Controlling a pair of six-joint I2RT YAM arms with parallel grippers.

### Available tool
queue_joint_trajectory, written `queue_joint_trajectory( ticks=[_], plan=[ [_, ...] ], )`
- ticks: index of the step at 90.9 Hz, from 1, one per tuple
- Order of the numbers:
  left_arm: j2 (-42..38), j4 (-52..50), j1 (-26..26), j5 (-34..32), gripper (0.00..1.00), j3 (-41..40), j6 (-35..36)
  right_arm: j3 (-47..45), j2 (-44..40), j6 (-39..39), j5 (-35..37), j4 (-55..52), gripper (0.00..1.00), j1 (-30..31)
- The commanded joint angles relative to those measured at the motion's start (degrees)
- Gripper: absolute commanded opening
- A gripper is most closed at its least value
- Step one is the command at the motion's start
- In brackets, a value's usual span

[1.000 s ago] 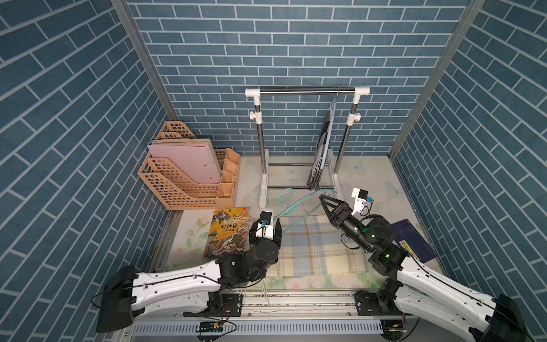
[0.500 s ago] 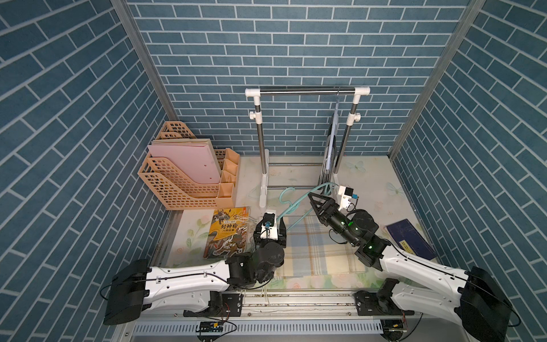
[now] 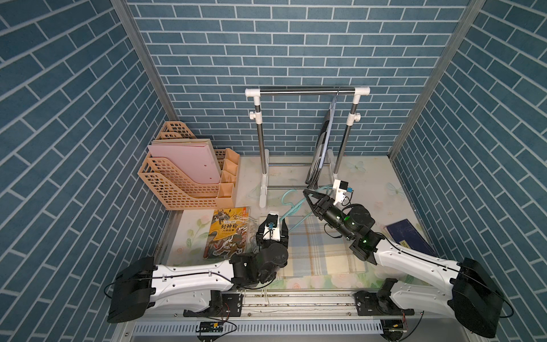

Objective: Hang the scarf on the hanger
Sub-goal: Pick up the hanger from the clothesline.

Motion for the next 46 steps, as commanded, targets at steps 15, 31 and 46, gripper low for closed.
queue_joint_trajectory(
  ticks=[15, 31, 46],
  plan=[
    [-1.5, -3.9, -0.3, 5.9, 0.54, 2.5, 0.2, 1.8, -1.8, -3.0, -0.3, -5.0, 0.00, 0.2],
    [-6.5, -13.9, -0.2, 18.5, 1.00, 6.3, 0.2, 2.0, -2.9, -5.2, -4.3, -9.4, 0.00, -2.3],
    [-10.3, -24.3, 0.1, 29.9, 1.00, 12.1, 0.6, 0.0, -2.1, -7.1, -10.7, -11.0, 0.00, -6.8]
  ],
)
